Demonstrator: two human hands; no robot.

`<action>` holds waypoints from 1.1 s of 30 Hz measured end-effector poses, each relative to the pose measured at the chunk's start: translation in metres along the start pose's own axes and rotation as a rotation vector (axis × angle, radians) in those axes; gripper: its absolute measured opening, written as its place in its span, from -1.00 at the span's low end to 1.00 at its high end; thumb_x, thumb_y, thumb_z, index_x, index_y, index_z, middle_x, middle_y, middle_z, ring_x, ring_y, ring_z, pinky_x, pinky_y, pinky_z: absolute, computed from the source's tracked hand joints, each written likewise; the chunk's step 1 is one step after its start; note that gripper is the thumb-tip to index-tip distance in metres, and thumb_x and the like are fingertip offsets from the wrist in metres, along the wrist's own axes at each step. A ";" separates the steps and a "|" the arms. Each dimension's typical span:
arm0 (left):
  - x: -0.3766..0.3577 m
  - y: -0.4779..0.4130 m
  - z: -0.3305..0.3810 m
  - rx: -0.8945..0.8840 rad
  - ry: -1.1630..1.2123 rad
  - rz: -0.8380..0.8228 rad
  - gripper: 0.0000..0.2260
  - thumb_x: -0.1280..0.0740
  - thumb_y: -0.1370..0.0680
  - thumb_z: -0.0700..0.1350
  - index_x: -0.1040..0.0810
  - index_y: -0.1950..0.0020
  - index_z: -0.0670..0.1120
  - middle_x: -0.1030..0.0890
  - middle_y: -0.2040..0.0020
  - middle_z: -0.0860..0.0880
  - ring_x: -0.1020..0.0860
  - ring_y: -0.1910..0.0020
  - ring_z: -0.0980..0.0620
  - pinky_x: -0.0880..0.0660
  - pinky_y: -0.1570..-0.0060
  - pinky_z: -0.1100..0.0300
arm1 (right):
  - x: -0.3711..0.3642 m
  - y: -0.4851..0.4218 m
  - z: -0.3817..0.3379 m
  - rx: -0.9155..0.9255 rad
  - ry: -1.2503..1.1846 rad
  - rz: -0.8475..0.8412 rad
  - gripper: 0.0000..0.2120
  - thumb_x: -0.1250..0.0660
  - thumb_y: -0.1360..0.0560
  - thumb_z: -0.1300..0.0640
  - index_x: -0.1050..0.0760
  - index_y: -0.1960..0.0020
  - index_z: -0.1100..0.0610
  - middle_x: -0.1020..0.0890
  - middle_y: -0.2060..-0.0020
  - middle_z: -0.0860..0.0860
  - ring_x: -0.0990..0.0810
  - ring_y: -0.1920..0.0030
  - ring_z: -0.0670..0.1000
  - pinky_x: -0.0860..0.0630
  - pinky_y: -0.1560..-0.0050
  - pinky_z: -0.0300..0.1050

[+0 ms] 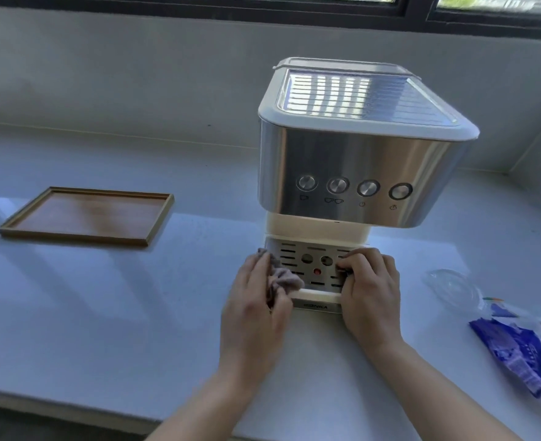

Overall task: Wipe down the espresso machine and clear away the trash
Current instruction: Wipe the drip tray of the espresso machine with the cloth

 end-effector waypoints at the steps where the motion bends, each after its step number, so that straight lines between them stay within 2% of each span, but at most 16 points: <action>1: -0.006 0.010 0.010 -0.124 -0.120 -0.012 -0.63 -0.20 -0.53 -0.13 -0.51 -0.32 -0.13 -0.53 -0.32 -0.06 -0.46 -0.36 -0.03 -0.45 -0.26 0.14 | 0.000 0.000 0.000 -0.004 0.002 0.001 -0.79 -0.31 -0.40 0.46 -0.58 0.10 0.20 -0.59 0.05 0.08 -0.45 0.02 0.19 -0.41 0.01 0.06; 3: -0.029 0.021 0.026 -0.378 -0.341 -0.085 -0.61 -0.25 -0.52 -0.21 -0.51 -0.34 -0.26 -0.53 -0.33 -0.21 -0.46 -0.38 -0.18 -0.44 -0.33 -0.07 | 0.001 0.000 -0.001 -0.008 -0.001 -0.004 -0.80 -0.30 -0.41 0.45 -0.59 0.10 0.21 -0.60 0.06 0.09 -0.46 0.02 0.20 -0.42 0.01 0.09; 4: -0.038 0.018 0.032 -0.427 -0.377 -0.109 -0.62 -0.26 -0.52 -0.22 -0.52 -0.32 -0.27 -0.56 -0.30 -0.23 -0.49 -0.35 -0.20 -0.45 -0.31 -0.11 | 0.001 0.000 0.000 -0.005 -0.009 -0.009 -0.82 -0.30 -0.42 0.42 -0.59 0.09 0.21 -0.60 0.06 0.10 -0.46 0.02 0.21 -0.43 0.01 0.10; 7: -0.053 -0.003 0.044 -0.364 -0.198 -0.154 -0.65 -0.24 -0.52 -0.19 -0.56 -0.27 -0.24 -0.61 -0.23 -0.16 -0.54 -0.26 -0.14 -0.42 -0.34 -0.06 | 0.004 0.000 0.001 0.015 -0.083 -0.032 -0.89 -0.32 -0.46 0.28 -0.59 0.08 0.14 -0.59 0.08 0.02 -0.44 0.02 0.12 -0.43 0.01 0.04; 10: -0.056 -0.008 0.050 -0.323 0.009 -0.173 -0.66 -0.27 -0.50 -0.20 -0.56 -0.26 -0.21 -0.58 -0.22 -0.11 -0.50 -0.26 -0.08 -0.35 -0.39 0.01 | 0.010 -0.002 0.005 -0.068 -0.291 -0.036 -0.80 -0.28 -0.51 0.30 -0.59 0.02 0.04 -0.61 0.06 -0.08 -0.46 -0.04 0.04 -0.43 -0.02 -0.11; 12: -0.057 -0.004 0.051 -0.390 -0.006 -0.171 -0.62 -0.29 -0.47 -0.19 -0.51 -0.29 -0.19 -0.54 -0.27 -0.10 -0.45 -0.32 -0.07 -0.25 -0.46 0.00 | 0.016 -0.003 0.010 -0.204 -0.475 -0.075 -0.74 -0.24 -0.57 0.30 -0.60 -0.10 0.02 -0.63 -0.04 -0.08 -0.51 -0.13 -0.04 -0.45 -0.16 -0.10; 14: -0.056 -0.005 0.048 -0.391 -0.010 -0.165 -0.59 -0.28 -0.48 -0.11 -0.47 -0.33 -0.12 -0.50 -0.34 -0.04 -0.38 -0.41 0.00 -0.18 -0.49 -0.06 | 0.025 0.000 0.010 -0.313 -0.736 -0.122 -0.74 -0.23 -0.61 0.15 -0.57 -0.24 -0.02 -0.62 -0.17 -0.12 -0.52 -0.24 -0.14 -0.44 -0.30 -0.04; 15: -0.055 -0.007 0.046 -0.363 0.019 -0.146 -0.60 -0.26 -0.50 -0.06 -0.45 -0.34 -0.08 -0.49 -0.35 0.01 -0.36 -0.42 0.05 -0.18 -0.49 -0.06 | 0.031 0.003 0.005 -0.279 -0.789 -0.168 -0.70 -0.22 -0.61 0.04 -0.53 -0.31 -0.07 -0.58 -0.24 -0.16 -0.48 -0.31 -0.14 -0.41 -0.34 -0.03; 18: -0.042 -0.009 0.033 -0.194 0.286 -0.014 -0.66 -0.19 -0.55 -0.01 -0.47 -0.30 -0.01 -0.50 -0.33 0.07 -0.42 -0.37 0.11 -0.35 -0.37 0.09 | 0.035 0.022 -0.029 0.063 -0.597 -0.395 -0.53 -0.11 -0.59 -0.24 -0.32 -0.47 -0.18 -0.37 -0.44 -0.28 -0.26 -0.49 -0.14 -0.23 -0.44 -0.07; 20: -0.031 -0.012 0.017 -0.070 0.350 0.114 -0.68 -0.14 -0.51 -0.09 -0.55 -0.18 -0.06 -0.55 -0.28 0.03 -0.49 -0.29 0.08 -0.44 -0.26 0.14 | 0.025 0.032 -0.041 0.170 -0.464 -0.483 -0.41 -0.01 -0.58 -0.32 -0.23 -0.53 -0.10 -0.25 -0.50 -0.26 -0.11 -0.53 -0.19 -0.14 -0.50 -0.10; 21: -0.027 -0.016 0.010 -0.051 0.293 0.128 -0.67 -0.11 -0.49 -0.12 -0.58 -0.14 -0.10 -0.56 -0.26 0.01 -0.50 -0.27 0.06 -0.46 -0.24 0.11 | 0.022 0.033 -0.043 0.227 -0.345 -0.470 -0.36 -0.02 -0.57 -0.34 -0.21 -0.54 -0.05 -0.22 -0.52 -0.23 -0.06 -0.54 -0.20 -0.11 -0.52 -0.11; 23: -0.027 -0.023 0.002 -0.124 0.019 0.006 -0.63 -0.07 -0.52 -0.11 -0.57 -0.18 -0.12 -0.56 -0.28 -0.03 -0.46 -0.33 0.00 -0.41 -0.33 -0.01 | 0.016 0.032 -0.044 0.339 -0.094 -0.429 -0.28 -0.15 -0.52 -0.34 -0.19 -0.55 0.02 -0.21 -0.53 -0.17 -0.06 -0.53 -0.15 -0.08 -0.53 -0.13; 24: -0.031 -0.024 -0.002 -0.178 -0.103 -0.083 -0.62 -0.04 -0.56 -0.08 -0.54 -0.24 -0.11 -0.54 -0.32 -0.03 -0.39 -0.41 -0.01 -0.33 -0.41 -0.05 | 0.014 0.031 -0.044 0.367 -0.026 -0.428 -0.25 -0.21 -0.49 -0.33 -0.19 -0.55 0.03 -0.23 -0.53 -0.14 -0.10 -0.52 -0.10 -0.10 -0.52 -0.12; 26: -0.034 -0.024 -0.010 -0.212 -0.187 -0.183 -0.58 0.02 -0.62 0.00 -0.46 -0.35 -0.07 -0.46 -0.42 -0.01 -0.25 -0.51 0.00 -0.17 -0.51 -0.03 | 0.009 0.027 -0.045 0.401 0.075 -0.432 -0.26 -0.27 -0.47 -0.28 -0.22 -0.54 0.02 -0.29 -0.49 -0.10 -0.21 -0.46 0.00 -0.21 -0.47 -0.04; 30: -0.035 -0.024 -0.014 -0.141 -0.193 -0.199 -0.52 0.03 -0.64 0.07 -0.42 -0.43 -0.10 -0.39 -0.48 -0.02 -0.17 -0.54 0.06 -0.06 -0.54 0.05 | 0.018 0.019 -0.033 0.513 0.209 -0.408 -0.49 -0.30 -0.49 -0.02 -0.39 -0.42 0.07 -0.47 -0.34 0.00 -0.44 -0.28 0.12 -0.45 -0.25 0.05; 33: -0.034 -0.024 -0.011 -0.143 -0.211 -0.173 -0.61 -0.07 -0.62 -0.06 -0.49 -0.37 -0.14 -0.44 -0.44 -0.05 -0.23 -0.52 0.02 -0.06 -0.53 0.08 | 0.042 0.022 -0.004 0.444 0.143 -0.323 -0.58 -0.39 -0.43 0.17 -0.50 -0.29 0.10 -0.52 -0.28 0.01 -0.46 -0.22 0.12 -0.49 -0.16 0.01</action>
Point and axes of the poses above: each hand's wrist, its own y-axis away from the middle knuckle, its own x-axis out of the back of the hand, z = x × y, the point moved 5 cm from there along -y, towards the middle knuckle
